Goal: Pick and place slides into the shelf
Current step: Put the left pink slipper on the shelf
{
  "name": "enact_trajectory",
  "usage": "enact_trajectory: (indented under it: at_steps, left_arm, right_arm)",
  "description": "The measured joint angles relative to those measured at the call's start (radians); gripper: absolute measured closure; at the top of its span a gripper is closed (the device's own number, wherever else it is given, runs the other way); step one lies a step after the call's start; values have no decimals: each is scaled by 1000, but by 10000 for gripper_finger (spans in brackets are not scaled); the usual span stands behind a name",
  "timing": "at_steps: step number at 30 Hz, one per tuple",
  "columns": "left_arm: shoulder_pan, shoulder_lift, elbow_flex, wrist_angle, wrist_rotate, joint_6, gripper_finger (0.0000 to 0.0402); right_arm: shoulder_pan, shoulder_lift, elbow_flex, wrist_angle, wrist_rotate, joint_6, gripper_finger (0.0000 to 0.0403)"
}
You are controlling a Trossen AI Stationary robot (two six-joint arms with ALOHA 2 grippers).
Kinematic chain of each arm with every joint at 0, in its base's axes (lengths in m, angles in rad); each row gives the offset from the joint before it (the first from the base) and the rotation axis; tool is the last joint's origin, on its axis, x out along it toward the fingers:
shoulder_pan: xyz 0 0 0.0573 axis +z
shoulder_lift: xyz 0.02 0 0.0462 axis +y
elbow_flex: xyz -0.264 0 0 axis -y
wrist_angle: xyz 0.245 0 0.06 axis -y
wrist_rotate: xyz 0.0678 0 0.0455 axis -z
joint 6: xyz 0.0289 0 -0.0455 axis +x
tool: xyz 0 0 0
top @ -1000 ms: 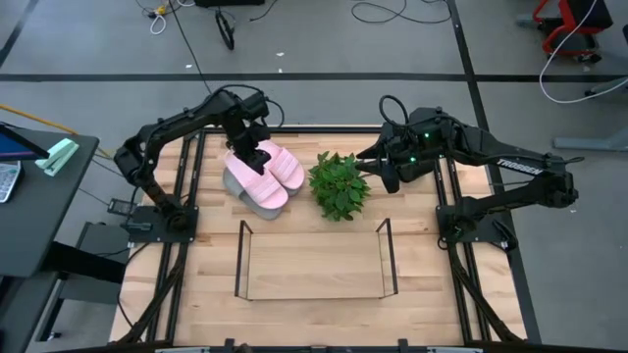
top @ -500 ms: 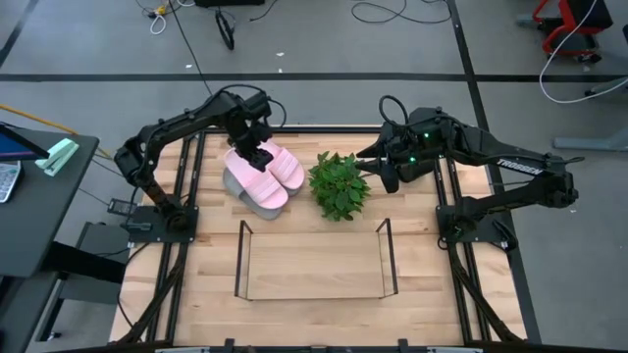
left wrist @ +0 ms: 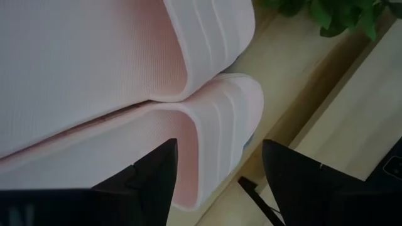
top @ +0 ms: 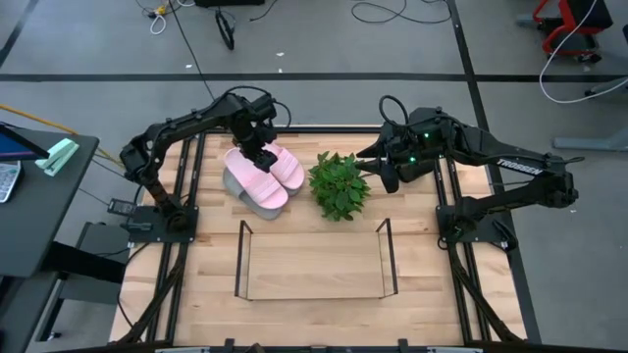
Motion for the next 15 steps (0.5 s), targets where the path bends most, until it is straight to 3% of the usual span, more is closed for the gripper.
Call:
enact_trajectory:
  at_steps: [15]
  left_arm:
    - [-48,59,0,1,-11,3,169]
  right_arm:
    - [0,0,0,-10,19,0,229]
